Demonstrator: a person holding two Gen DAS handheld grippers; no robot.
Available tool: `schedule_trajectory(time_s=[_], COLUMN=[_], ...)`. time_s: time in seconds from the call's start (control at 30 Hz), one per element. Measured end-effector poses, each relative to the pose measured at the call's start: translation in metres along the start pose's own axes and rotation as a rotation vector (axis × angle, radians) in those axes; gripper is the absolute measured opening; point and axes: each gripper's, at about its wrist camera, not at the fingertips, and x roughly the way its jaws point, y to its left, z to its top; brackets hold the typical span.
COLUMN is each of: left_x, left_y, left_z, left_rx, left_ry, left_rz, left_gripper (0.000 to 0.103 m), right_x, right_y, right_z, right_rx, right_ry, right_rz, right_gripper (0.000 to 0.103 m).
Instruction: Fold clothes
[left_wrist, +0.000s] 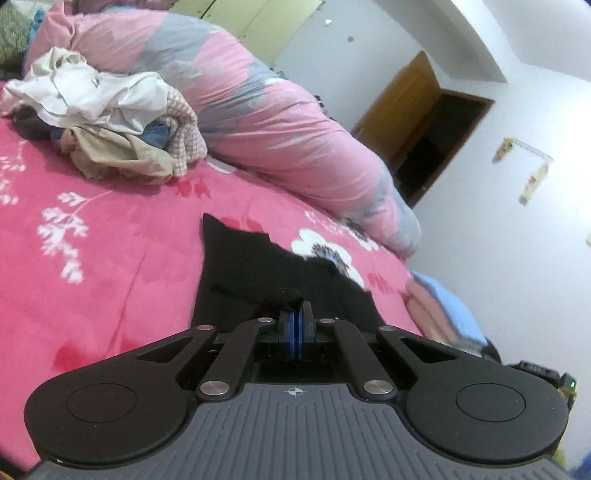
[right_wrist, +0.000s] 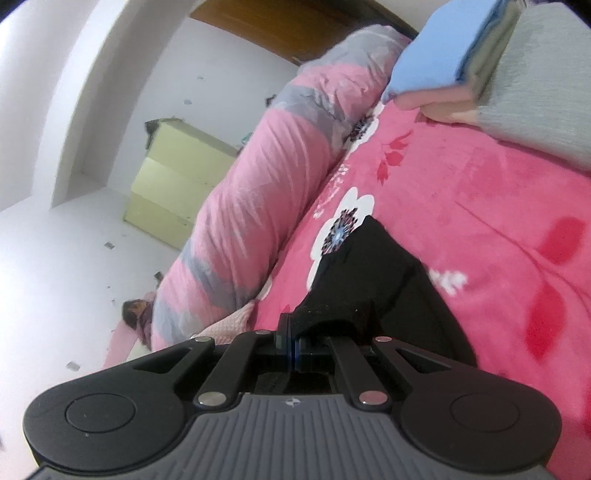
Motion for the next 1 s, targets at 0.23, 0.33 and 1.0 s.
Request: schedule_trajectory(time_s=[0.23, 0.33, 1.0], left_x=[0.087, 0.128, 0.288], left_y=[0.026, 0.04, 0.139], left_z=[0.053, 0.07, 0.093], left_rx=[-0.066, -0.092, -0.24], left_ry=[-0.002, 0.006, 0.074], left_rz=[0.009, 0.028, -0.016], left_gripper=[0.0, 0.0, 0.001], right_x=[0.095, 0.138, 0.318], right_y=[-0.004, -0.01, -0.109], right_z=[0.049, 0.067, 0.113], right_rx=[0.016, 0.019, 0.196], right_ry=[0.023, 0.041, 0.172], right_rz=[-0.022, -0.053, -0.124], right_gripper=[0.001, 0.001, 0.003])
